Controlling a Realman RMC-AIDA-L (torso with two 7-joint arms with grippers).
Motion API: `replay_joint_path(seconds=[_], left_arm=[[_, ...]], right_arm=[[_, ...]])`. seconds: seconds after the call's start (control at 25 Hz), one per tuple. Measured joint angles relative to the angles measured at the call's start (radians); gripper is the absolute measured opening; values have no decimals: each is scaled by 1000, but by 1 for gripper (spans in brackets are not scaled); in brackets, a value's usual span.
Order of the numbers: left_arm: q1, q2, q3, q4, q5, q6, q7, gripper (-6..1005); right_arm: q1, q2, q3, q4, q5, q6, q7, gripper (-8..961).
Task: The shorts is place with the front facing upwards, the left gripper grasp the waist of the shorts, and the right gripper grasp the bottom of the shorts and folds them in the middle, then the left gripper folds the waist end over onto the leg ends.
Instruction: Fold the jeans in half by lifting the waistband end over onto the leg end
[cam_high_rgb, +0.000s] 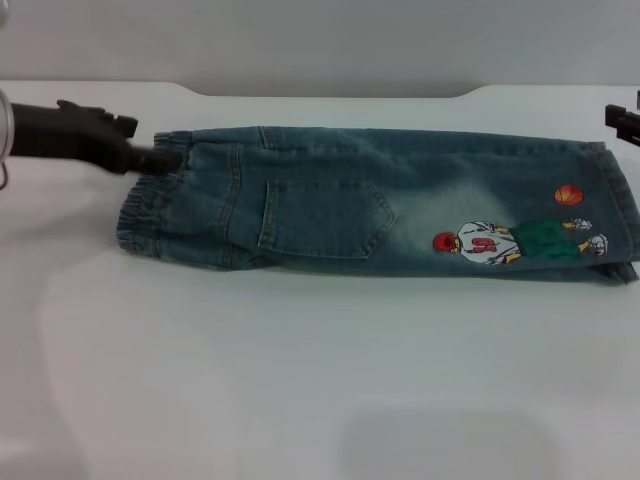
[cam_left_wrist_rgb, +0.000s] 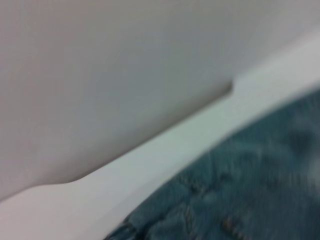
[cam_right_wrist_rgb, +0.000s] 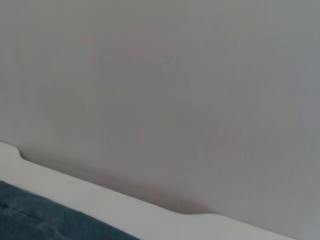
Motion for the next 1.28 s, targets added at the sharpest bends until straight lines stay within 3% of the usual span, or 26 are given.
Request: replay_joint_path(seconds=[0.12, 0.32, 0.72, 1.28], left_arm=[[-9, -4, -3, -5, -48, 16, -143, 830], [-12, 1, 102, 27, -36, 46, -322, 832], [17, 16, 105, 5, 81, 19, -335, 831], [-3, 10, 117, -115, 213, -86, -333, 829]], right_arm=[[-1, 0, 0, 4, 0, 1, -1, 449], [-1, 0, 2, 9, 1, 0, -23, 448], [-13, -2, 1, 44, 90, -3, -99, 447], [-13, 1, -2, 45, 91, -15, -100, 445]])
